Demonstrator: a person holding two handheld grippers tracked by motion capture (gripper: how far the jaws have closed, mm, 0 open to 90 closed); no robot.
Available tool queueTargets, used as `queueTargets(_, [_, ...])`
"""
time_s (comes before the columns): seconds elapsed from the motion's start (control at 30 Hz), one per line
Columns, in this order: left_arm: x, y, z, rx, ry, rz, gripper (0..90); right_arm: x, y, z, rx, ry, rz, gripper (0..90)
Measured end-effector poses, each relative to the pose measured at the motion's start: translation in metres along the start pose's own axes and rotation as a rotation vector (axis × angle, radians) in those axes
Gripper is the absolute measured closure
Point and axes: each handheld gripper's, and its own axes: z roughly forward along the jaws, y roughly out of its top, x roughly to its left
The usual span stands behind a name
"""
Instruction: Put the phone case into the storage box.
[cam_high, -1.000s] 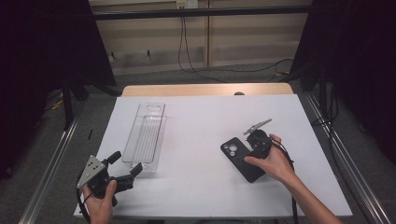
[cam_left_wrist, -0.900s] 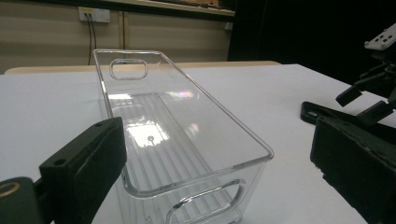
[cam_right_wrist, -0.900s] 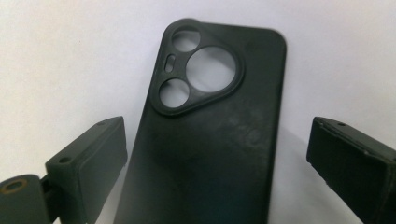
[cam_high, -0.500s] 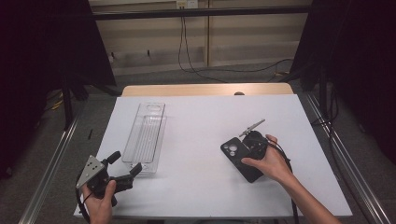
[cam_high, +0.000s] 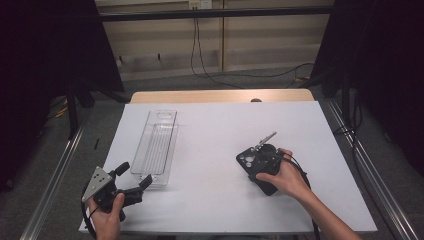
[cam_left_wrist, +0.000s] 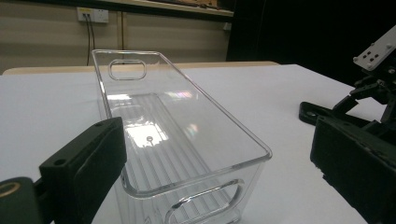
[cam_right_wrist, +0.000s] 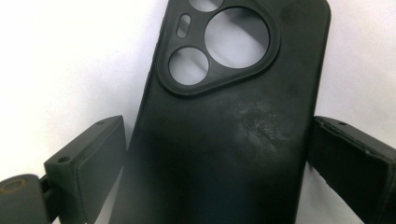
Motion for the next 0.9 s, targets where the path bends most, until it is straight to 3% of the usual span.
queueTargets(0.07, [-0.0001,0.0001,0.0000,-0.002,0.000,-0.002,3.7,0.0000,0.0002,0.0000,0.003,0.000,0.001,4.2])
queueTargets(0.1, [-0.0003,0.0000,0.0001,-0.002,0.001,-0.001,3.7,0.0005,0.0012,0.0011,0.011,0.006,-0.001,0.0])
queueTargets(0.13, [-0.0004,-0.0001,0.0003,-0.002,0.000,-0.002,3.7,0.0021,0.0016,0.0030,0.020,0.006,-0.022,0.0])
queueTargets(0.37, [-0.0002,-0.0001,0.0000,-0.001,0.000,0.000,3.7,0.0020,0.0024,0.0024,0.027,0.006,-0.012,0.2])
queueTargets(0.6, [-0.0001,-0.0002,0.0001,0.004,-0.005,0.005,3.7,-0.0009,0.0052,-0.0024,0.052,0.009,-0.020,11.4])
queueTargets(0.67, [0.0000,-0.0001,-0.0007,-0.002,-0.001,0.001,3.7,-0.0010,0.0079,-0.0027,0.075,0.009,-0.025,12.1])
queueTargets(0.9, [0.0009,-0.0004,-0.0008,-0.001,0.000,0.000,3.7,-0.0026,0.0067,-0.0044,0.066,0.016,-0.024,14.4])
